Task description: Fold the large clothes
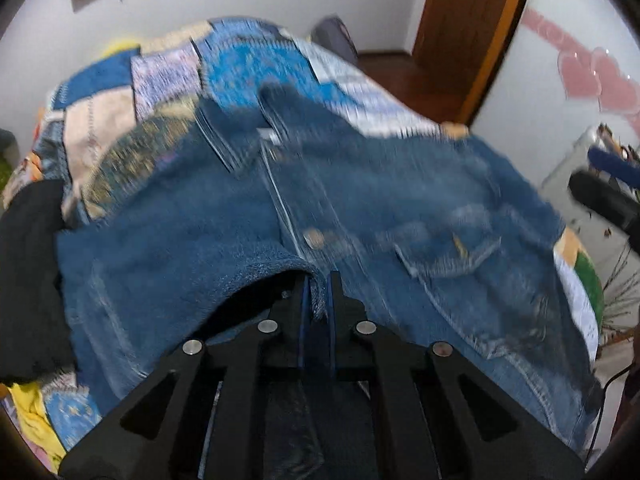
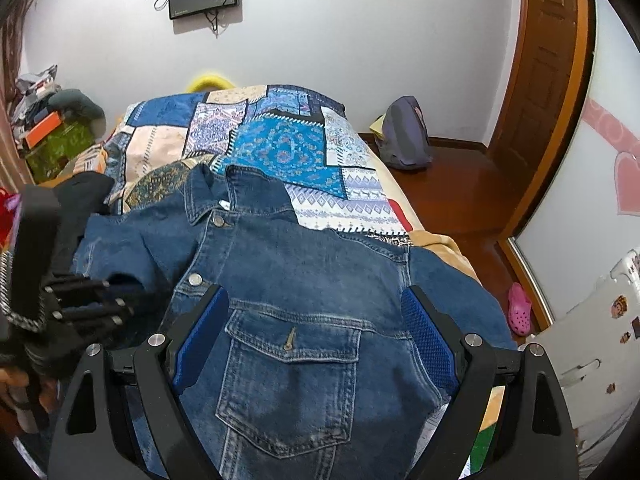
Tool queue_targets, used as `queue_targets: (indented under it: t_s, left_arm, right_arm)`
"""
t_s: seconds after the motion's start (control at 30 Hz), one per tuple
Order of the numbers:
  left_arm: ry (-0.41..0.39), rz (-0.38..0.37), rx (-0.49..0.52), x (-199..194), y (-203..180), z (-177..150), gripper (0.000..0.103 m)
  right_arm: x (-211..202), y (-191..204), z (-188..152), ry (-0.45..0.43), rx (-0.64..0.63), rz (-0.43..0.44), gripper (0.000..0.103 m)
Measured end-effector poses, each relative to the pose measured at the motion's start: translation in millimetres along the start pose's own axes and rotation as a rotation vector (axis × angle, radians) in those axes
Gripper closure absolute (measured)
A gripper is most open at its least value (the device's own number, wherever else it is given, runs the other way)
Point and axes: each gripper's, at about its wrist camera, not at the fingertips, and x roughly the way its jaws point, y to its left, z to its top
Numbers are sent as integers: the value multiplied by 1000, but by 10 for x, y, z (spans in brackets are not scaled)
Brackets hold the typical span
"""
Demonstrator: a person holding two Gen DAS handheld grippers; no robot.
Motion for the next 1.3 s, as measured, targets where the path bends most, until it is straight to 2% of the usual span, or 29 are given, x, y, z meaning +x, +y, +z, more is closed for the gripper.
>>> queue_targets:
  t_s: [0.07, 0.17, 0.2, 0.23, 0.3, 0.43, 0.57, 0.7, 0.83, 0.97, 1.13, 1.23, 1.3]
  left_arm:
    - [30, -21, -21, 22, 23, -88, 91]
    - [36, -27, -28, -35, 53, -128, 77]
    - [30, -34, -28, -81, 69, -152, 68]
    - [23, -32, -29, -138, 86, -152, 56]
    - [-25, 2, -38, -313, 170, -176, 46]
    - [-99, 47, -81, -660, 439, -219, 45]
    - [-175, 123, -151, -998, 866, -301, 38]
    - [-205, 205, -221, -1230, 1311, -465, 37]
    - [-202, 258, -296, -1339, 1693, -695, 37]
    - [-184, 272, -356, -1356, 1946, -936, 37]
    - [-155, 267, -405, -1298, 2107, -1229, 37]
    - [-132, 254, -422, -1197, 2138, -1324, 37]
    - [-113, 249, -431, -1134, 2154, -1388, 37]
  right_arm:
    - [6, 26, -13, 6, -15, -4, 17]
    - [11, 86, -10, 12, -42, -5, 17]
    - [9, 118, -3, 12, -55, -5, 17]
    - [6, 147, 8, 10, -64, -5, 17]
    - [-4, 228, 45, 3, -89, -1, 17]
    - [-41, 441, 142, -22, -140, 21, 17]
    - [-57, 755, 261, -43, -212, 70, 17]
    - [-37, 1144, 310, -50, -309, 117, 17]
    - [109, 1650, 263, -25, -439, 168, 17]
    - [349, 2072, 112, 38, -576, 213, 17]
    - [769, 2455, -145, 141, -764, 168, 17]
    - [952, 2551, -215, 198, -824, 136, 19]
    - [1054, 2602, -243, 204, -859, 119, 19]
